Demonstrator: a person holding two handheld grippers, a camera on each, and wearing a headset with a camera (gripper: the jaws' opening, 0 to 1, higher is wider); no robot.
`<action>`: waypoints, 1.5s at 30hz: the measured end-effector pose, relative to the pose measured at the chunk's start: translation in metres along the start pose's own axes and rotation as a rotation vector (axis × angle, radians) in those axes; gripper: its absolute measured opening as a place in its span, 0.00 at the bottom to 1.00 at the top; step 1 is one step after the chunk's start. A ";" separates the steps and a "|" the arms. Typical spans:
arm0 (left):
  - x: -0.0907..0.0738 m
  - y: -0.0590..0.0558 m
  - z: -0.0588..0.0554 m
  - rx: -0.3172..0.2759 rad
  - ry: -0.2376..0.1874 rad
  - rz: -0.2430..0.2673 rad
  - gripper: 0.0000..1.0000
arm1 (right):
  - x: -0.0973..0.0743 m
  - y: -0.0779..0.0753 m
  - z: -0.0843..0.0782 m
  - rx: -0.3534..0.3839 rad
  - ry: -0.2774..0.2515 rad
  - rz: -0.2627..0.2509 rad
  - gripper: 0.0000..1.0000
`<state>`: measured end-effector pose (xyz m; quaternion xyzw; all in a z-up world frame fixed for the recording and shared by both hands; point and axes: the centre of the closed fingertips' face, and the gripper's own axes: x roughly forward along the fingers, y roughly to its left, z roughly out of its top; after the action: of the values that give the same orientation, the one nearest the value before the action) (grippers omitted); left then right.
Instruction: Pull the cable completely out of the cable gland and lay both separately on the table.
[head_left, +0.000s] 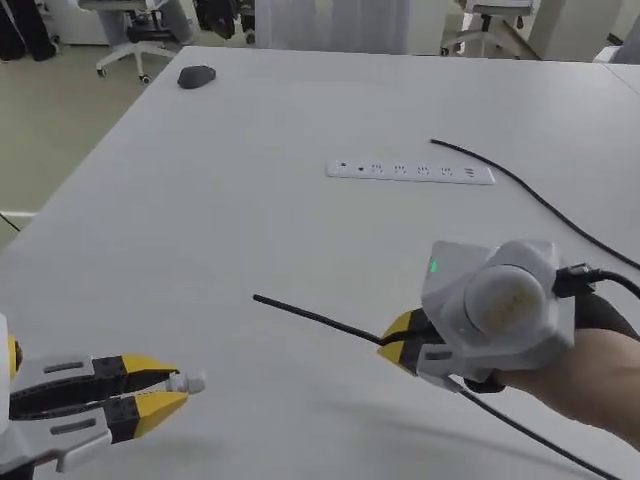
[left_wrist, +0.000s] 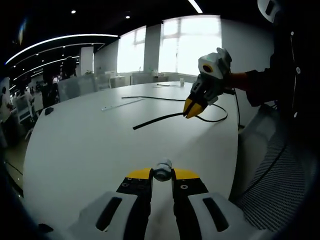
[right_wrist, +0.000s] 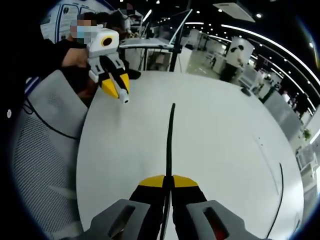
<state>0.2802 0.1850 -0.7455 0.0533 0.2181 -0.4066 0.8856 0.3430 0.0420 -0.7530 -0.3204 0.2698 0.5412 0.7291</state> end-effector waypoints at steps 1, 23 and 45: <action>-0.001 0.000 -0.002 -0.002 -0.001 0.008 0.15 | 0.003 0.002 0.003 0.002 -0.003 0.003 0.00; -0.028 0.020 -0.068 -0.170 -0.034 0.197 0.15 | 0.115 0.050 0.092 0.216 -0.142 0.137 0.00; -0.028 0.019 -0.079 -0.248 -0.124 0.221 0.16 | 0.161 0.055 0.094 0.143 -0.131 0.124 0.00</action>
<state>0.2509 0.2387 -0.8064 -0.0579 0.2047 -0.2791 0.9364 0.3373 0.2240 -0.8211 -0.2141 0.2789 0.5845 0.7313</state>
